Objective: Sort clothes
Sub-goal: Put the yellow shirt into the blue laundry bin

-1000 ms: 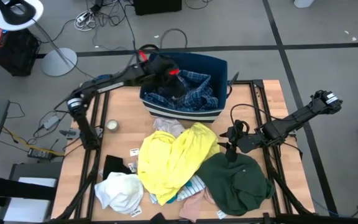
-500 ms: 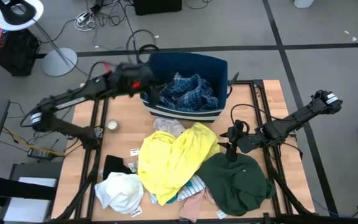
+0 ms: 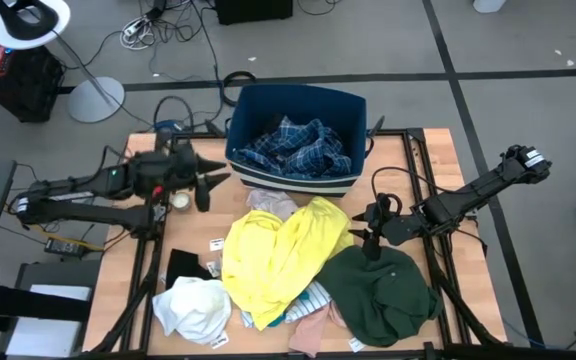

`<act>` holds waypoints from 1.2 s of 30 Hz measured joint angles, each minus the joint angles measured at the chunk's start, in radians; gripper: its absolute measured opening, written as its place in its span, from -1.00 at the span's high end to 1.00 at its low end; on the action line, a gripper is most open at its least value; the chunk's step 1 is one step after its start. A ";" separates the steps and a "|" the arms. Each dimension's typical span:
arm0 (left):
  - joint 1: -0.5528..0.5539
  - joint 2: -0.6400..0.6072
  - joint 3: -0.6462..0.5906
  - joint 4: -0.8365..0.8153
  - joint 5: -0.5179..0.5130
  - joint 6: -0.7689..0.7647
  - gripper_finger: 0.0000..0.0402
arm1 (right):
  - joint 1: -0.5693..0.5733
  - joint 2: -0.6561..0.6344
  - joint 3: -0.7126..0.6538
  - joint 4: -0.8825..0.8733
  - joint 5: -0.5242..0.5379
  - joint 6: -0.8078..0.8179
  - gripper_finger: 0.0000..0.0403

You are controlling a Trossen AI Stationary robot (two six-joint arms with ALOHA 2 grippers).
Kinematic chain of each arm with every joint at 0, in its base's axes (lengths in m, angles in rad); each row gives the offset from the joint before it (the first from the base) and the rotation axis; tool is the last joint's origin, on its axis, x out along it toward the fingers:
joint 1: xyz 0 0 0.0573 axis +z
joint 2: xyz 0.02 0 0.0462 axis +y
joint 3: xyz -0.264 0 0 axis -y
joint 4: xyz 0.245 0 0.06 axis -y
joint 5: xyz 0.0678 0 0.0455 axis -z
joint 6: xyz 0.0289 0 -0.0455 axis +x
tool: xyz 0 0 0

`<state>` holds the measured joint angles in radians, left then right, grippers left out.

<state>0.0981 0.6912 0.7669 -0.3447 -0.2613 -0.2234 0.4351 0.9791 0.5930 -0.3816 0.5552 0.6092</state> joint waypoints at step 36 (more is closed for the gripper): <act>-0.127 -0.141 -0.343 0.063 -0.094 -0.097 0.22 | -0.194 0.801 0.500 0.419 -0.317 -0.550 -0.03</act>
<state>-0.0284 0.5497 0.4240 -0.2815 -0.3553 -0.3201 0.2407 1.7802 1.0934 0.0378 0.2379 0.0596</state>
